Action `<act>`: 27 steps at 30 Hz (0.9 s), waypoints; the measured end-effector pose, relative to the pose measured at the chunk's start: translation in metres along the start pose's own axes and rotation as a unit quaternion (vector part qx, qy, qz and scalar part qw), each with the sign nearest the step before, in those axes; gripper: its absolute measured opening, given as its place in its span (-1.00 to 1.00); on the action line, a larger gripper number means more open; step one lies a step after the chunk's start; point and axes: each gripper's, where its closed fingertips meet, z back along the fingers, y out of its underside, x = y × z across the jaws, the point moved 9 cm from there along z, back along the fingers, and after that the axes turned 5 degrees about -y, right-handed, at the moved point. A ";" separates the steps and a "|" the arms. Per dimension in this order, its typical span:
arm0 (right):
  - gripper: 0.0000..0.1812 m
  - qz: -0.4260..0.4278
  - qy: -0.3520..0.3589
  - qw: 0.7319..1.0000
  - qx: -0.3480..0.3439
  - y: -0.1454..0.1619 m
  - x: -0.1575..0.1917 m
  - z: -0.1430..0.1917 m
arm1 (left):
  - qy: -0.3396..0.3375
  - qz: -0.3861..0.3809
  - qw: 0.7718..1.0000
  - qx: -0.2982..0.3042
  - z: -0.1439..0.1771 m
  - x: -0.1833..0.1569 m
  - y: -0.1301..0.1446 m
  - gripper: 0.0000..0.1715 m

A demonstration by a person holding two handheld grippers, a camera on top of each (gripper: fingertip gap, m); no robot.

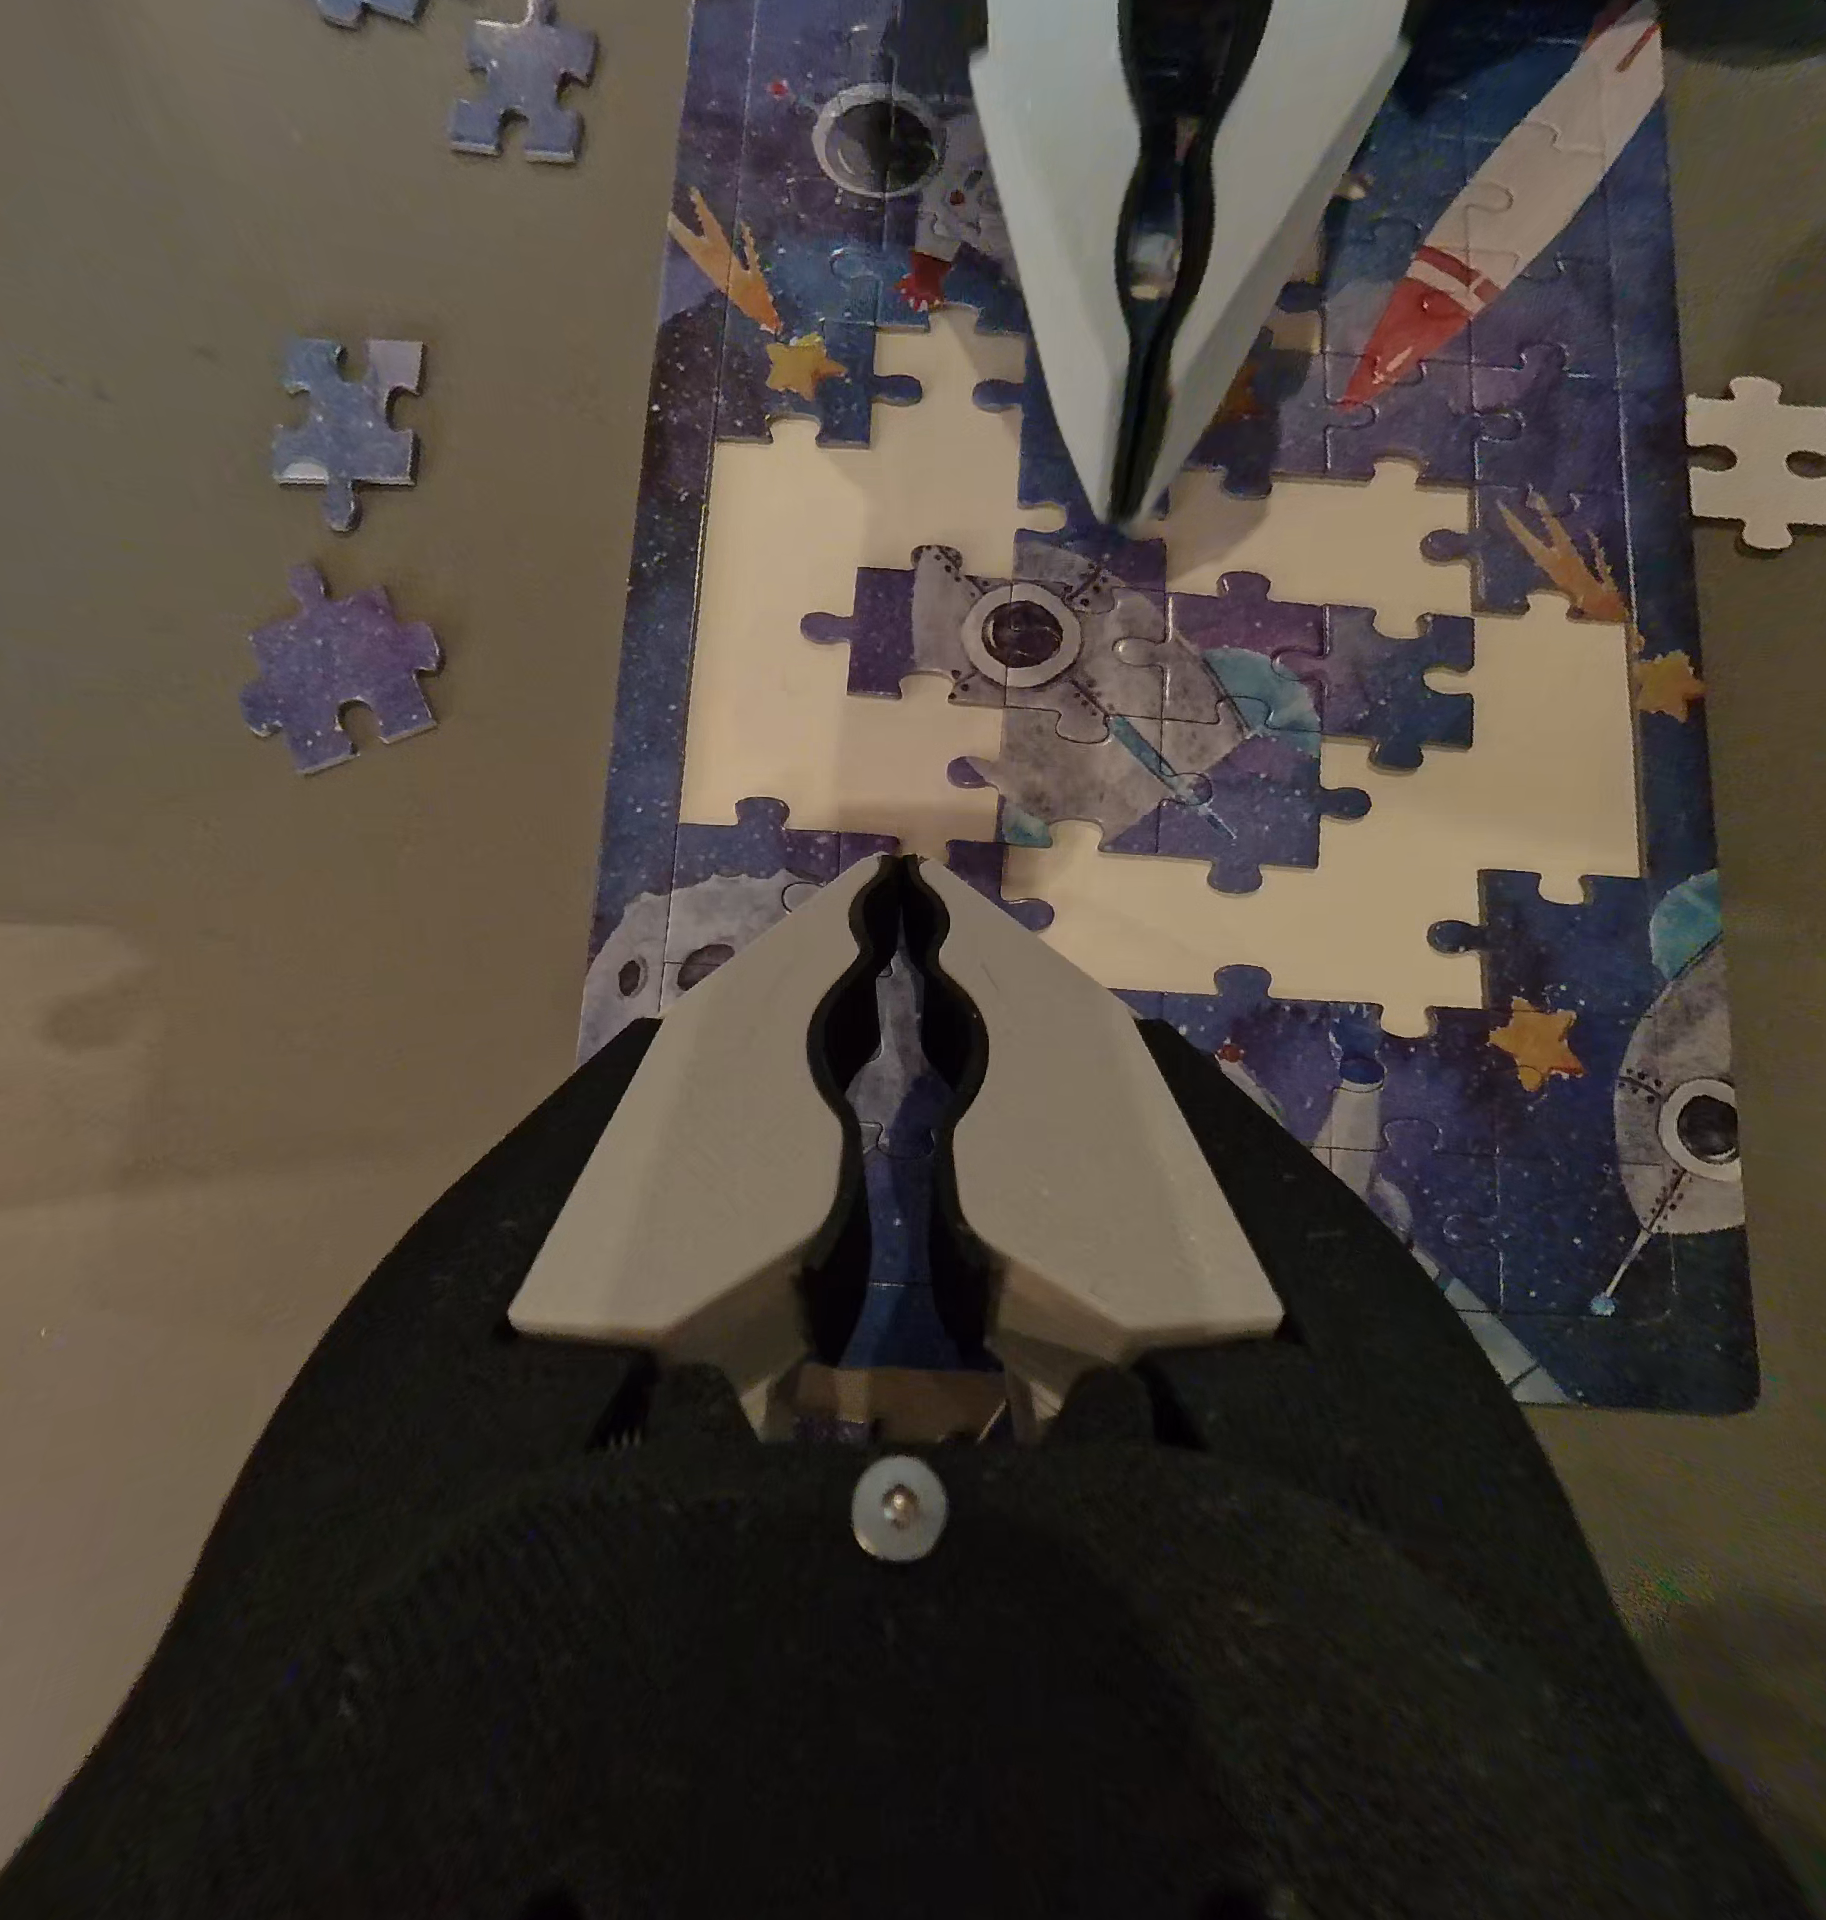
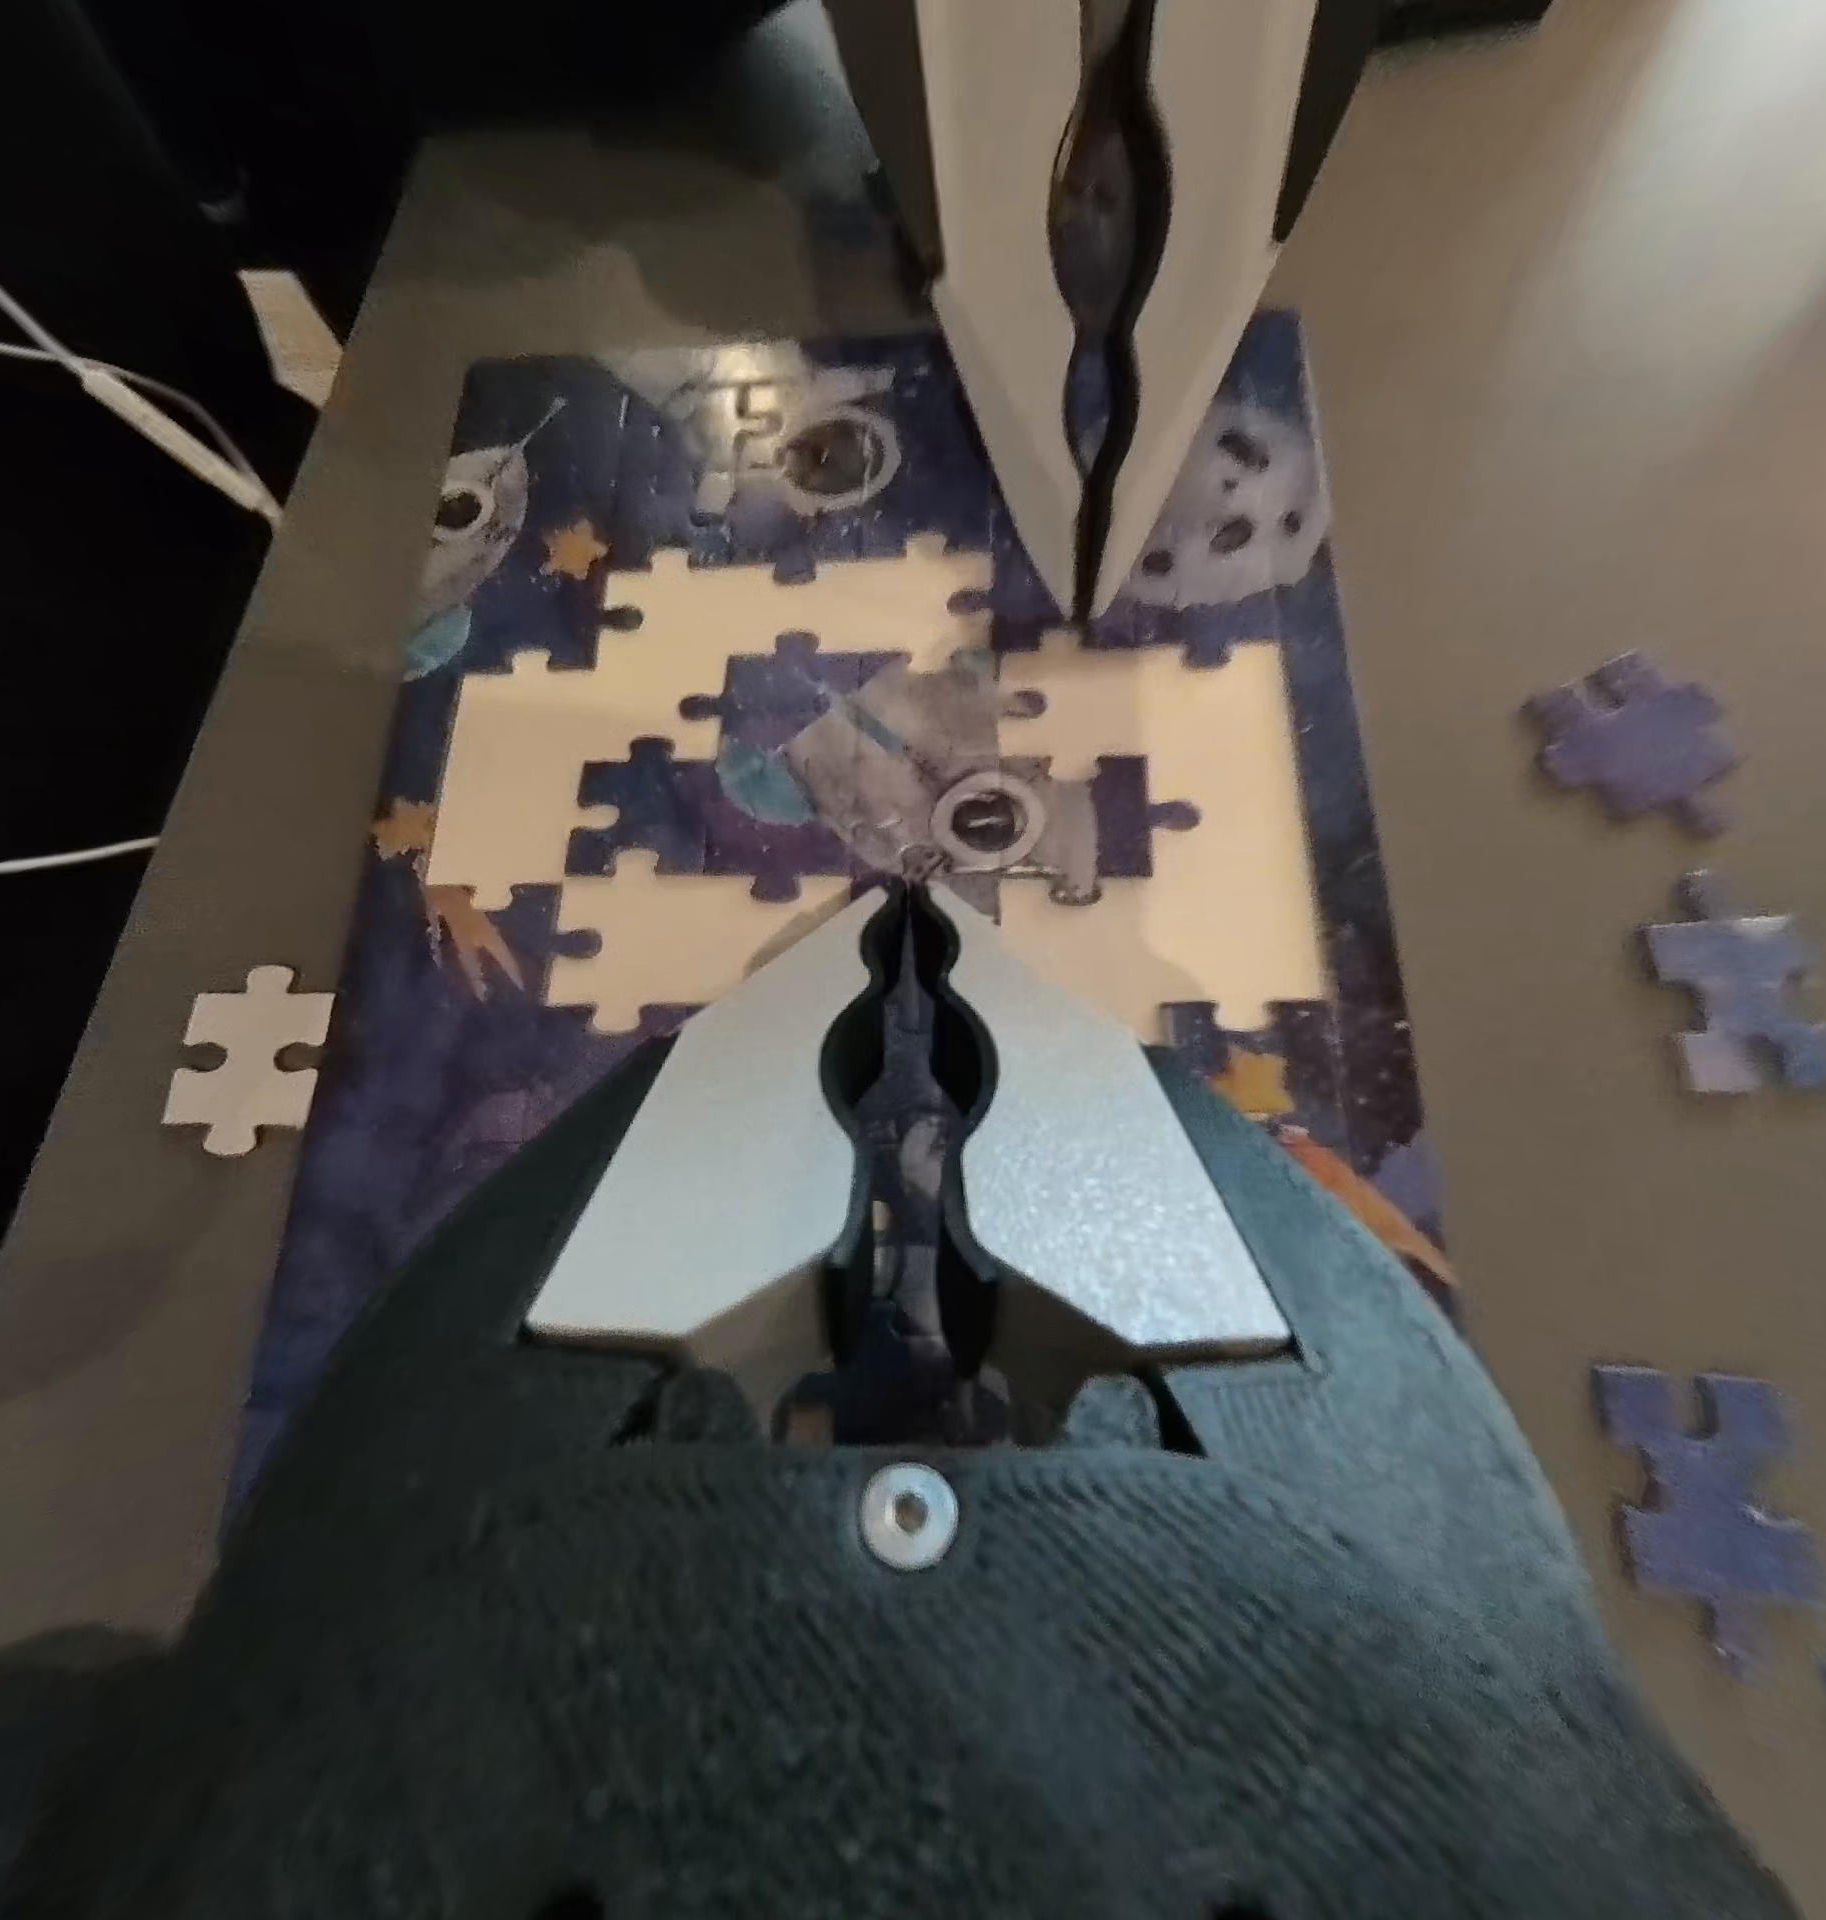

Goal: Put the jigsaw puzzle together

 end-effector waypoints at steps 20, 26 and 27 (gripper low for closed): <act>-0.99 -0.112 0.273 0.897 -0.328 0.039 -0.042 0.143 | -0.127 0.102 0.969 -0.183 0.052 0.059 0.012 -1.00; -0.94 -0.122 0.261 0.900 -0.327 0.039 -0.045 0.138 | -0.127 0.132 0.966 -0.181 0.046 0.068 0.022 -1.00; -0.94 -0.121 0.258 0.902 -0.323 0.038 -0.045 0.136 | -0.128 0.131 0.967 -0.179 0.044 0.068 0.022 -1.00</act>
